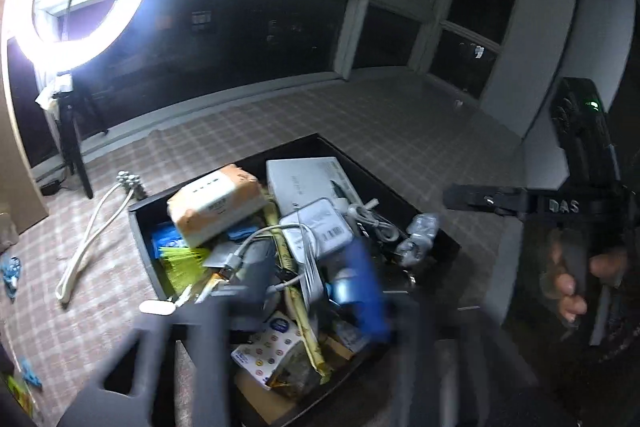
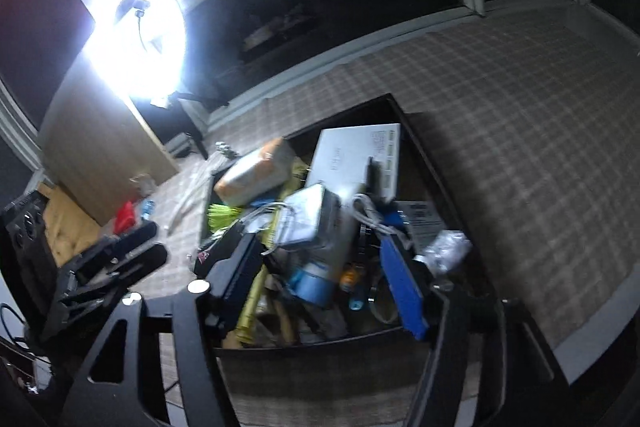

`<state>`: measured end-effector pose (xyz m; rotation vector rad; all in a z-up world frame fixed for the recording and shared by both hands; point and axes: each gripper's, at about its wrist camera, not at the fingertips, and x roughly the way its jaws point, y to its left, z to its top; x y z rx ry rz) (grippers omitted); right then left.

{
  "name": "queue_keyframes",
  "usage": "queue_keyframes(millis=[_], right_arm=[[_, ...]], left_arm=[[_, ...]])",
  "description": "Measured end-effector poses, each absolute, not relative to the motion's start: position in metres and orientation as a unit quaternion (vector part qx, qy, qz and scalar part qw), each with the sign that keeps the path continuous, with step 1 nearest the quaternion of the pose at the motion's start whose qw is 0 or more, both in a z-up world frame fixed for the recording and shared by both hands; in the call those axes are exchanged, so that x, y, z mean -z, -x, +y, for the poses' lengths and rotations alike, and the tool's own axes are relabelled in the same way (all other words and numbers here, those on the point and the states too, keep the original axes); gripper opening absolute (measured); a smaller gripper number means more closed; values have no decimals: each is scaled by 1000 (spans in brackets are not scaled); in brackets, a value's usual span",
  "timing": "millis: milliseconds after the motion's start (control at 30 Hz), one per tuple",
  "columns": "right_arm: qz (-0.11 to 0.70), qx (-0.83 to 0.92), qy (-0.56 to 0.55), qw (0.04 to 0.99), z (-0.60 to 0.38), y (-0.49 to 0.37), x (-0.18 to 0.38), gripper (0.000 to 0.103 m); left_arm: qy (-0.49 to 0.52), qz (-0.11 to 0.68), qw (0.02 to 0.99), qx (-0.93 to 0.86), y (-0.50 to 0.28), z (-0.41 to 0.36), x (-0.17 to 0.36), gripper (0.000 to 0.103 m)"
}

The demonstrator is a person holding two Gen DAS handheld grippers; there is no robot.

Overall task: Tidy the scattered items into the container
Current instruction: 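Carry the cable and stick to the black tray and open both tools, then grasp the second bead-ended white cable with the left tool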

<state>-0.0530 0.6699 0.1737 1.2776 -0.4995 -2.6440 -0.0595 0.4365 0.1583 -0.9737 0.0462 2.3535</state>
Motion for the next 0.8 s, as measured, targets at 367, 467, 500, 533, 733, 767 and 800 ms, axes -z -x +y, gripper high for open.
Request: queue_keyframes(millis=[367, 467, 500, 533, 733, 767, 800], right_arm=[[-173, 875, -429, 145, 626, 79, -169, 65], [-163, 870, -431, 174, 596, 96, -169, 65], [-159, 867, -434, 189, 581, 104, -169, 65], [-157, 864, -435, 198, 571, 110, -169, 65], [-100, 852, -445, 255, 489, 171, -168, 66], [-98, 848, -452, 257, 478, 186, -166, 66], [-97, 842, -462, 262, 465, 206, -161, 66]], left_arm=[[374, 21, 217, -902, 77, 377, -150, 47], [375, 22, 190, -907, 85, 348, -144, 48], [374, 25, 179, -910, 89, 336, -142, 48], [375, 28, 168, -911, 94, 325, -140, 49], [400, 30, 128, -907, 144, 261, -123, 49], [404, 28, 126, -906, 154, 254, -120, 49], [408, 26, 129, -903, 167, 247, -117, 49]])
